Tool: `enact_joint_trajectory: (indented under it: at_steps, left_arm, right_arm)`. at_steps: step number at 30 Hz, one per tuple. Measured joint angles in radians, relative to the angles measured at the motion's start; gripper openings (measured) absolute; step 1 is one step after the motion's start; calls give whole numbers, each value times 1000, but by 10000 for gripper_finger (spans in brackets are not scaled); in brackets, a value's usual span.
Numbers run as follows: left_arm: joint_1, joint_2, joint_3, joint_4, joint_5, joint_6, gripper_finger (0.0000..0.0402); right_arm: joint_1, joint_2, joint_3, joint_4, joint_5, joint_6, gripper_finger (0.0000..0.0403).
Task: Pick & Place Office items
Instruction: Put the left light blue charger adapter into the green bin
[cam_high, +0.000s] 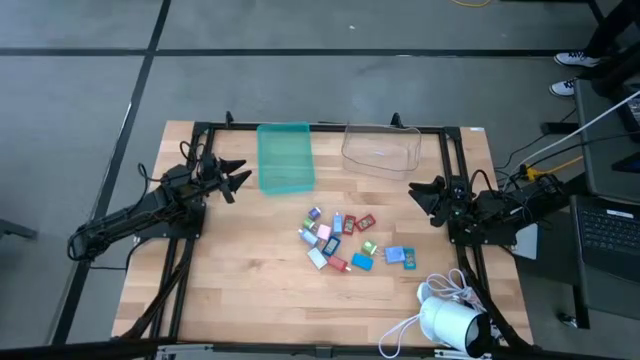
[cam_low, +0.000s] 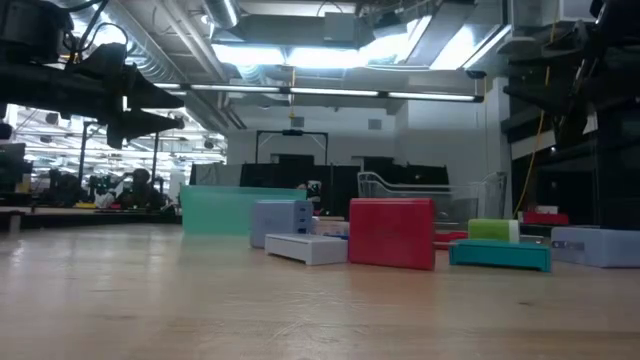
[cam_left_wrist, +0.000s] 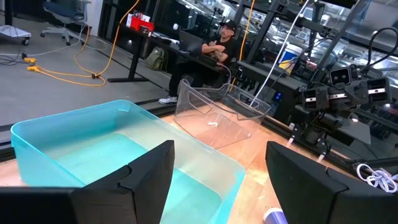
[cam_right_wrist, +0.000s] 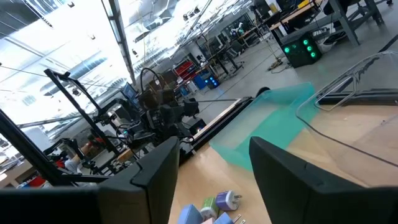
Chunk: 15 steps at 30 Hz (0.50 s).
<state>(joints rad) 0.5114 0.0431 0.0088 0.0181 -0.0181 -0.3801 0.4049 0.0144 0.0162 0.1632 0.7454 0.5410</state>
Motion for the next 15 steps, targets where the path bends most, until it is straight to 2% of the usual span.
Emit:
enact_joint_trajectory:
  at_steps: [7,11,15]
  left_arm:
    - [0,0,0,0,0,0,247]
    - [0,0,0,0,0,0,248]
    - [0,0,0,0,0,0,248]
  right_arm:
    - [0,0,0,107,111,78,201]
    - [0,0,0,227,46,215,201]
    - [0,0,0,323,-19,248,201]
